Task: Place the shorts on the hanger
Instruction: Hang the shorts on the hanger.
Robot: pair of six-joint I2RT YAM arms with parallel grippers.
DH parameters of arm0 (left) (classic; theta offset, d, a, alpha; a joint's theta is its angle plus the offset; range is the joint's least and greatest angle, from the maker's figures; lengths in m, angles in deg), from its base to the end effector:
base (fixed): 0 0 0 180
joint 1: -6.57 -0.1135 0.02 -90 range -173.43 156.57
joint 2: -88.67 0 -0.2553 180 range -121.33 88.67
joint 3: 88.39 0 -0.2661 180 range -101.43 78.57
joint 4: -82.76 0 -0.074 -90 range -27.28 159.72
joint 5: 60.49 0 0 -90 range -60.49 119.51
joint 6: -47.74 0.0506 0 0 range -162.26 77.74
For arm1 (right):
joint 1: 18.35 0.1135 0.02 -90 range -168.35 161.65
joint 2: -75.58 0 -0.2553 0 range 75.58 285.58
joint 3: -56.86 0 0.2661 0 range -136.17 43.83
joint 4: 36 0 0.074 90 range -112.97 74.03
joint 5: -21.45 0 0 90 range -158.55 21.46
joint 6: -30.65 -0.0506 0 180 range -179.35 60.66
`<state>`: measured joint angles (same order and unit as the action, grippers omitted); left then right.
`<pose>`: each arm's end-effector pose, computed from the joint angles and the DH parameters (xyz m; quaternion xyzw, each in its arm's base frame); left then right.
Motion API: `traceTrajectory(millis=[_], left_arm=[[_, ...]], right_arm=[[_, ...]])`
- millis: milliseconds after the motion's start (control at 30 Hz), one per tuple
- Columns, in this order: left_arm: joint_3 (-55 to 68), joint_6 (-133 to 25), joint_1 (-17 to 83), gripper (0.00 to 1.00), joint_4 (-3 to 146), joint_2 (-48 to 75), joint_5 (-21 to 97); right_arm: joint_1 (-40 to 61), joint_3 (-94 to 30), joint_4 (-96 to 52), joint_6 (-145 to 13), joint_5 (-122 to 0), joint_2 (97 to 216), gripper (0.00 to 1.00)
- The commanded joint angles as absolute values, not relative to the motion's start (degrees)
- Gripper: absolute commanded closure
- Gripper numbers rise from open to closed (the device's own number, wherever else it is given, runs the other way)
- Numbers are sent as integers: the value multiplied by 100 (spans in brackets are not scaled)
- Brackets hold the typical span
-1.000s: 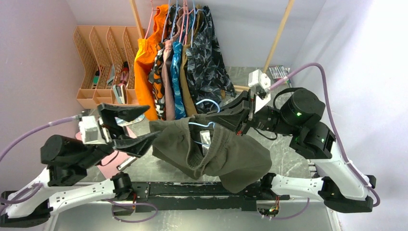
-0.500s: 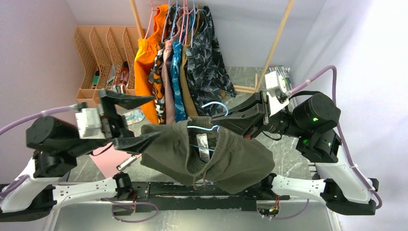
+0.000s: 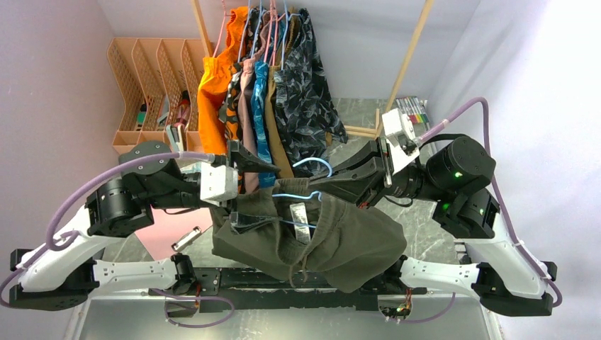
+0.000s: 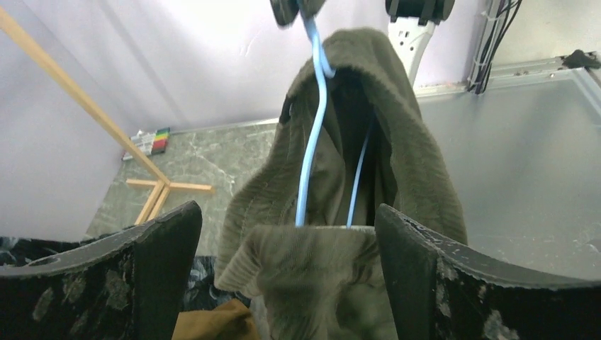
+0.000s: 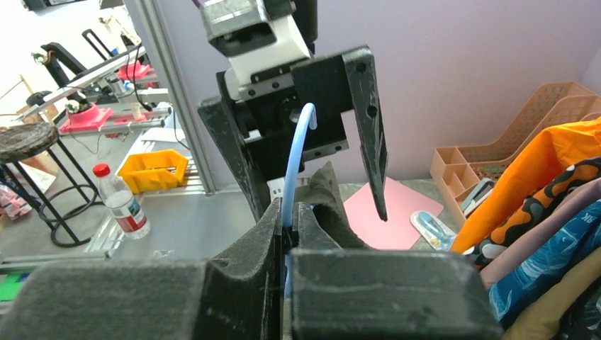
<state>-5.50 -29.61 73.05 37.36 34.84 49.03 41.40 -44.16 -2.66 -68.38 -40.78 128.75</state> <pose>0.0582 -0.1761 0.4975 0.5427 0.4721 -0.4184 0.5545 0.0605 0.1505 0.5449 -0.4260 0.4557 0.5548 0.5505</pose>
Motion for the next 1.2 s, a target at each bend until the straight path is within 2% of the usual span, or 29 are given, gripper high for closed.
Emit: traceTrajectory(millis=[0, 233, 567, 667, 733, 800, 967, 1000, 1133, 1167], left_arm=[[-986, -2946, 7300, 6, 4030, 3444, 5281], [-1634, -3249, 7300, 17, 3547, 2706, 5621], [-2021, -3495, 7300, 43, 3042, 2048, 5834], [-2070, -3477, 7300, 58, 3003, 1997, 5896], [-2071, -3480, 7293, 77, 3041, 2001, 5864], [-1990, -3508, 7299, 91, 3175, 2079, 5785], [-1386, -3586, 7294, 93, 3898, 2568, 5283], [-1268, -3594, 7297, 93, 4036, 2684, 5094], [-811, -3555, 7295, 93, 4636, 3187, 4539], [-733, -3543, 7293, 93, 4721, 3275, 4408]], right_arm=[[4157, -4412, -571, -6758, -4061, 12779, 100], [4155, -4454, -424, -6649, -4042, 12877, 100], [4155, -4590, -302, -6587, -3982, 12989, 100], [4155, -4589, -302, -6581, -3965, 12993, 100], [4153, -4577, -310, -6576, -3971, 12996, 100], [4156, -4578, -313, -6568, -3974, 12991, 100], [4156, -4600, -205, -6613, -4171, 12983, 100], [4160, -4631, -133, -6633, -4266, 13003, 95], [4152, -4713, 94, -6686, -4727, 12968, 43], [4154, -4738, 191, -6690, -4894, 12951, 36]])
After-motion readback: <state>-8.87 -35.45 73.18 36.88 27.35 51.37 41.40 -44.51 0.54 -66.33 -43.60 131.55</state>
